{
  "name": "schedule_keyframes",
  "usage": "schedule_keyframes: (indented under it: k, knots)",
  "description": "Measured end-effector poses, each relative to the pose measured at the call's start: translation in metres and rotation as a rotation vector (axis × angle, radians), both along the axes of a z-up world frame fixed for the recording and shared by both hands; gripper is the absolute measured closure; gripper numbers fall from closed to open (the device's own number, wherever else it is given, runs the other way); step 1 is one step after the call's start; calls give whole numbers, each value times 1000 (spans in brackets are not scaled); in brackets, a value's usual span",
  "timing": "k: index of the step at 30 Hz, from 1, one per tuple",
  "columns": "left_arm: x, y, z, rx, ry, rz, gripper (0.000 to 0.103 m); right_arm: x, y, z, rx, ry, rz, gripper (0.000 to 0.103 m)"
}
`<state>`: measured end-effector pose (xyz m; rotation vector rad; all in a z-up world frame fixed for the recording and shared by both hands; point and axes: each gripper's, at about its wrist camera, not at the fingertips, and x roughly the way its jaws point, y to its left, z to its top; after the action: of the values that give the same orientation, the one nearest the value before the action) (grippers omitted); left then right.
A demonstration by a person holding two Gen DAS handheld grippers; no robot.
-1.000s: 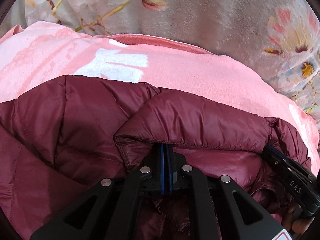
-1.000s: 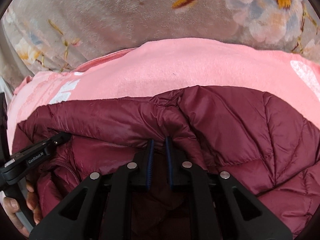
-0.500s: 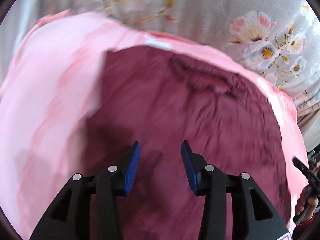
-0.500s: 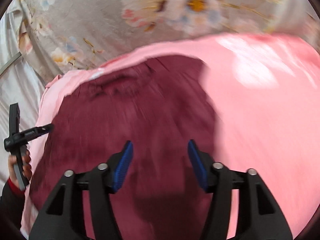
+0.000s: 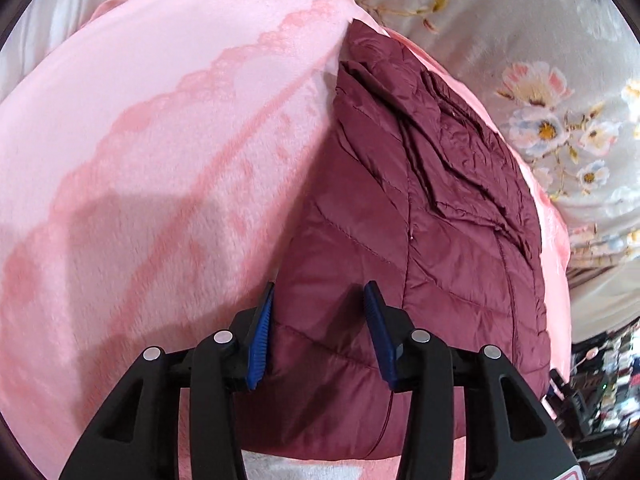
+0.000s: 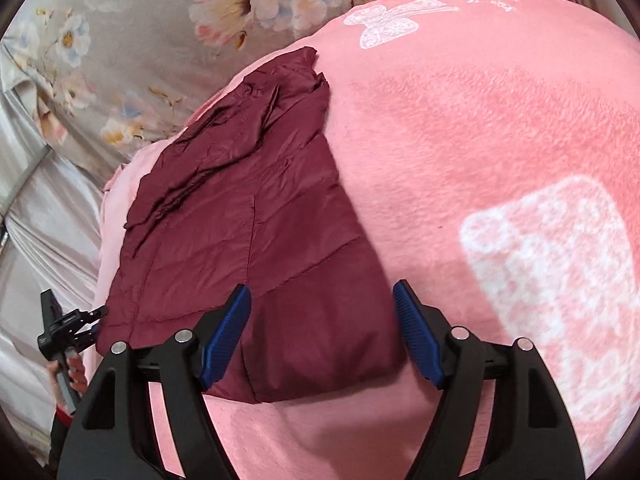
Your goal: Fold large clothes
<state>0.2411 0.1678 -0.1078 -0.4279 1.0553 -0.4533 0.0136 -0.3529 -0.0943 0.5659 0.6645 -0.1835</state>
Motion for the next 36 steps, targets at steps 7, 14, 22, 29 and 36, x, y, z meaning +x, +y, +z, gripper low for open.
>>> schedule_keyframes:
  k: [7, 14, 22, 29, 36]
  knots:
    - [-16, -4, 12, -6, -20, -43, 95, -17, 10, 1, 88, -55, 13, 91]
    - [-84, 17, 67, -30, -124, -133, 99, -89, 32, 47, 10, -176, 15, 98]
    - [-196, 69, 158, -113, -293, -140, 100, -219, 84, 152, -179, -433, 40, 98]
    - [-183, 42, 236, -19, -507, -89, 100, -188, 81, 218, -244, -582, 23, 98]
    - [-65, -35, 205, 201, -423, -37, 99, -49, 29, 179, -180, -383, -87, 98]
